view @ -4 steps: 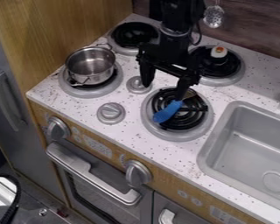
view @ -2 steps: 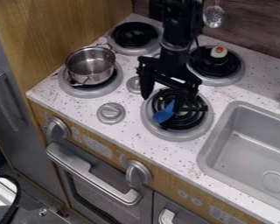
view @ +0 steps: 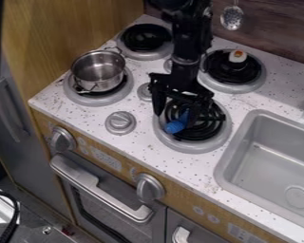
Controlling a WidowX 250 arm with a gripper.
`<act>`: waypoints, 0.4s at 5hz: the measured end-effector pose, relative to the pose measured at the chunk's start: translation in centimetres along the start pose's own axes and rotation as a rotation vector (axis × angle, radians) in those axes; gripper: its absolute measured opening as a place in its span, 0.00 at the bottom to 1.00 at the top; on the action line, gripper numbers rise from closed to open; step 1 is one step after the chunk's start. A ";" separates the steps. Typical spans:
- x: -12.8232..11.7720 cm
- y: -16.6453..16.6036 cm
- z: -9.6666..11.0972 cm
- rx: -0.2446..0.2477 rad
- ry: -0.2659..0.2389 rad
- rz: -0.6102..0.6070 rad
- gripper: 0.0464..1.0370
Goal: Move the blue object from the right burner to the top of the table.
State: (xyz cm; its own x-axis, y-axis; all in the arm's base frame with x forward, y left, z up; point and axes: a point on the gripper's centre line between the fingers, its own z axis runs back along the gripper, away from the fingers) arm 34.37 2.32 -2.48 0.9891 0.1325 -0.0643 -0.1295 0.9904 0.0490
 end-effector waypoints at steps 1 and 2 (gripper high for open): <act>0.6 0.4 -1.2 -0.029 0.033 0.001 0.93; 0.8 0.6 -1.4 -0.047 0.032 0.002 0.78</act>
State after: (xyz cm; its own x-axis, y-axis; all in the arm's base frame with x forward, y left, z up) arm 35.00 3.08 -3.93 0.9862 0.1345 -0.0965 -0.1349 0.9909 0.0020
